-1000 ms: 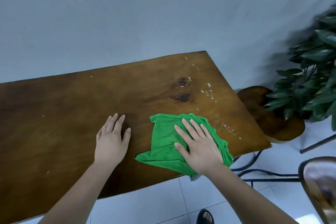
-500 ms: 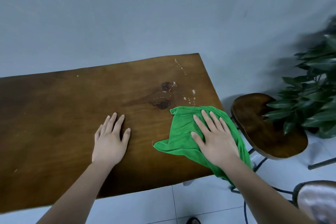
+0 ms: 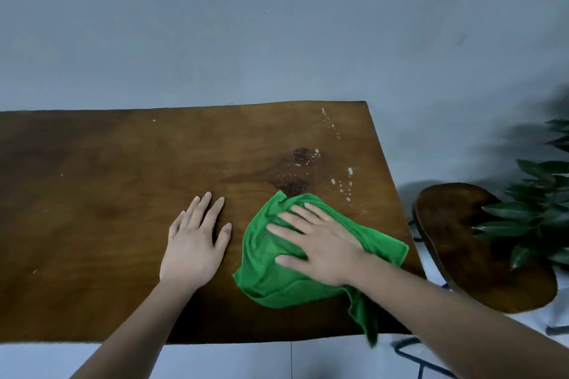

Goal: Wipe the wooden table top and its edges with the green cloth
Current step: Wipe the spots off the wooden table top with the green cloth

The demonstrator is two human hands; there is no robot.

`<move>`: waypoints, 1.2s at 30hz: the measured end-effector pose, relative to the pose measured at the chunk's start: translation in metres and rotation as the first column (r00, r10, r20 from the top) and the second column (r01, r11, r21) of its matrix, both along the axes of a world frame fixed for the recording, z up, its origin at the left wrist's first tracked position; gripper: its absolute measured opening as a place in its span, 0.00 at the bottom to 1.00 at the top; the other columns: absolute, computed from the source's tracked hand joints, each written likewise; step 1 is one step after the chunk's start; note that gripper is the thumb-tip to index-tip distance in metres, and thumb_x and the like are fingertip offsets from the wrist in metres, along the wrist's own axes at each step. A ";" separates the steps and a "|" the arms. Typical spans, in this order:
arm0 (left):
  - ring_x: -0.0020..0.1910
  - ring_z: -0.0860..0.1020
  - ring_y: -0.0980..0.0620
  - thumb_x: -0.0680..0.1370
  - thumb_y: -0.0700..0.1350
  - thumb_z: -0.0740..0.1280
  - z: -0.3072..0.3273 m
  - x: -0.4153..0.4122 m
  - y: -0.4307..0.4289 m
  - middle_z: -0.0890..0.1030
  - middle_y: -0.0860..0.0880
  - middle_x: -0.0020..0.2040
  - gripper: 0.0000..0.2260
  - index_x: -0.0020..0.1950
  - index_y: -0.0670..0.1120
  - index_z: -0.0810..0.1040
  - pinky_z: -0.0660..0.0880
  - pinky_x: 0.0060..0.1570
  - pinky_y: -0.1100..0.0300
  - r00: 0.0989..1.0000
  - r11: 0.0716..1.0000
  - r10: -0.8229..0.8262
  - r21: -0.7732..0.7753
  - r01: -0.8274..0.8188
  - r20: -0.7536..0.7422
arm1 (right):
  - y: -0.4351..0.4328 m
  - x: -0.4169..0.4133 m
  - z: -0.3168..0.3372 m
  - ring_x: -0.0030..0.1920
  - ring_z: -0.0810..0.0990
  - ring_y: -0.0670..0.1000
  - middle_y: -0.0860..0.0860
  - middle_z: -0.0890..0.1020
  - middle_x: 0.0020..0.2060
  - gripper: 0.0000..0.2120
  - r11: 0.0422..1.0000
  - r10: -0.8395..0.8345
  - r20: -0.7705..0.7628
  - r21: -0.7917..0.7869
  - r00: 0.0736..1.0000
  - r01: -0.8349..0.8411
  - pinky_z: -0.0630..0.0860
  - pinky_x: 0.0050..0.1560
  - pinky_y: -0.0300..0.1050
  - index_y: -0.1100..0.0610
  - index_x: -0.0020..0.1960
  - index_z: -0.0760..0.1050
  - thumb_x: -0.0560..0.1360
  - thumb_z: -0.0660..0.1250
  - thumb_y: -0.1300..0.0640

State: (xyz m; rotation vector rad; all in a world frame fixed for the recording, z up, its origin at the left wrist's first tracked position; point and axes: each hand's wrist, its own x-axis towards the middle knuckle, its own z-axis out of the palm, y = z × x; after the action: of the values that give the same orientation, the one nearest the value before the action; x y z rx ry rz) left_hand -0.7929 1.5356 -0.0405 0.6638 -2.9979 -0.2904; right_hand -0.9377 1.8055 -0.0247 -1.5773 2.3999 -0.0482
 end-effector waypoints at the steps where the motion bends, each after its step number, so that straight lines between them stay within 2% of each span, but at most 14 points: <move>1: 0.89 0.46 0.54 0.88 0.69 0.45 0.000 -0.001 -0.001 0.53 0.55 0.91 0.31 0.90 0.59 0.55 0.49 0.87 0.46 1.000 1.000 0.004 -0.004 -0.004 0.013 | 0.001 -0.027 0.001 0.89 0.42 0.51 0.46 0.48 0.90 0.37 0.999 -0.037 -0.007 0.007 0.999 0.037 0.36 0.88 0.56 0.36 0.89 0.44 0.85 0.38 0.23; 5: 0.89 0.44 0.54 0.86 0.71 0.42 0.000 -0.003 -0.003 0.50 0.56 0.91 0.33 0.90 0.61 0.52 0.48 0.88 0.45 0.999 1.000 0.015 0.004 -0.015 0.045 | 0.009 -0.134 0.005 0.89 0.41 0.49 0.46 0.47 0.90 0.40 0.964 -0.265 -0.042 0.005 0.963 0.265 0.36 0.88 0.53 0.38 0.90 0.46 0.83 0.38 0.21; 9: 0.89 0.43 0.55 0.86 0.71 0.40 -0.005 -0.001 -0.003 0.50 0.56 0.91 0.34 0.90 0.60 0.53 0.49 0.88 0.46 1.000 1.000 0.008 -0.013 -0.008 0.010 | 0.018 -0.225 0.000 0.90 0.44 0.53 0.49 0.48 0.90 0.43 0.872 -0.489 -0.067 -0.028 0.870 0.489 0.40 0.88 0.57 0.42 0.90 0.48 0.82 0.36 0.20; 13: 0.89 0.42 0.56 0.86 0.70 0.41 -0.006 -0.002 -0.003 0.49 0.57 0.91 0.33 0.90 0.61 0.52 0.49 0.88 0.47 1.000 1.000 0.009 -0.015 -0.009 0.012 | 0.010 -0.264 -0.006 0.90 0.42 0.54 0.50 0.48 0.91 0.38 0.751 -0.659 0.009 -0.048 0.752 0.659 0.38 0.88 0.58 0.44 0.91 0.49 0.86 0.41 0.27; 16: 0.89 0.41 0.57 0.85 0.71 0.40 -0.005 -0.003 -0.003 0.48 0.57 0.91 0.34 0.90 0.61 0.51 0.48 0.88 0.46 1.000 1.000 0.012 -0.011 -0.012 0.025 | -0.006 -0.261 -0.009 0.90 0.41 0.55 0.51 0.47 0.91 0.37 0.698 -0.715 -0.011 -0.054 0.699 0.714 0.39 0.88 0.58 0.45 0.91 0.47 0.87 0.40 0.29; 18: 0.89 0.41 0.57 0.85 0.71 0.39 -0.005 -0.004 -0.003 0.48 0.57 0.91 0.34 0.90 0.61 0.51 0.48 0.88 0.46 1.000 1.000 0.011 -0.009 -0.011 0.028 | -0.016 -0.242 -0.007 0.90 0.40 0.56 0.52 0.44 0.90 0.38 0.736 -0.677 -0.050 -0.046 0.734 0.676 0.40 0.88 0.59 0.46 0.91 0.44 0.86 0.37 0.29; 22: 0.89 0.41 0.56 0.85 0.72 0.38 -0.006 -0.005 -0.003 0.48 0.57 0.91 0.35 0.90 0.61 0.51 0.48 0.88 0.45 0.999 1.000 0.019 0.003 -0.019 0.037 | -0.040 -0.161 -0.001 0.88 0.36 0.57 0.52 0.36 0.88 0.39 0.902 -0.431 -0.103 -0.019 0.896 0.432 0.42 0.89 0.61 0.45 0.89 0.35 0.84 0.31 0.27; 26: 0.89 0.42 0.56 0.85 0.71 0.39 -0.005 -0.004 -0.004 0.49 0.57 0.91 0.34 0.90 0.61 0.52 0.48 0.88 0.46 0.999 1.000 0.012 0.019 -0.013 0.033 | -0.054 -0.067 -0.002 0.87 0.29 0.55 0.50 0.30 0.87 0.37 0.986 -0.162 -0.072 0.026 0.984 0.164 0.37 0.88 0.63 0.41 0.87 0.31 0.84 0.33 0.26; 28: 0.89 0.41 0.58 0.85 0.70 0.39 -0.005 -0.003 -0.004 0.49 0.57 0.91 0.33 0.90 0.61 0.52 0.47 0.88 0.47 1.000 1.000 0.010 0.028 -0.010 0.028 | -0.049 -0.029 -0.002 0.87 0.28 0.54 0.48 0.30 0.87 0.36 1.000 -0.010 -0.045 0.027 0.999 0.011 0.33 0.87 0.62 0.39 0.88 0.32 0.85 0.36 0.26; 31: 0.88 0.39 0.59 0.86 0.69 0.41 -0.006 -0.003 -0.005 0.48 0.58 0.90 0.32 0.90 0.61 0.51 0.46 0.88 0.48 1.000 1.000 0.011 0.027 -0.011 0.023 | -0.039 -0.013 -0.002 0.88 0.31 0.50 0.46 0.37 0.89 0.35 0.985 0.174 -0.038 -0.010 0.984 -0.174 0.33 0.87 0.57 0.39 0.89 0.38 0.87 0.41 0.27; 34: 0.88 0.39 0.59 0.87 0.69 0.42 -0.007 -0.003 -0.006 0.48 0.58 0.90 0.31 0.90 0.61 0.52 0.47 0.87 0.48 1.000 1.000 0.009 0.022 -0.009 0.013 | -0.050 -0.041 0.002 0.88 0.32 0.47 0.43 0.39 0.89 0.35 0.965 0.261 -0.020 0.011 0.965 -0.260 0.32 0.86 0.54 0.36 0.89 0.41 0.86 0.41 0.25; 36: 0.88 0.39 0.60 0.87 0.69 0.42 -0.008 -0.003 -0.006 0.48 0.59 0.90 0.31 0.90 0.62 0.52 0.47 0.87 0.49 1.000 1.000 0.007 0.017 -0.007 0.012 | -0.069 -0.070 0.004 0.88 0.34 0.47 0.43 0.40 0.88 0.36 0.968 0.249 -0.026 0.037 0.968 -0.248 0.31 0.86 0.56 0.35 0.88 0.42 0.85 0.39 0.23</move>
State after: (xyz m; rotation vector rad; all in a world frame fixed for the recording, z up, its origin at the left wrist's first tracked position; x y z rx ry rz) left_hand -0.7955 1.5296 -0.0485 0.6798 -3.0072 -0.3129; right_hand -1.0082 1.7362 -0.0210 -1.8618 2.1923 0.0656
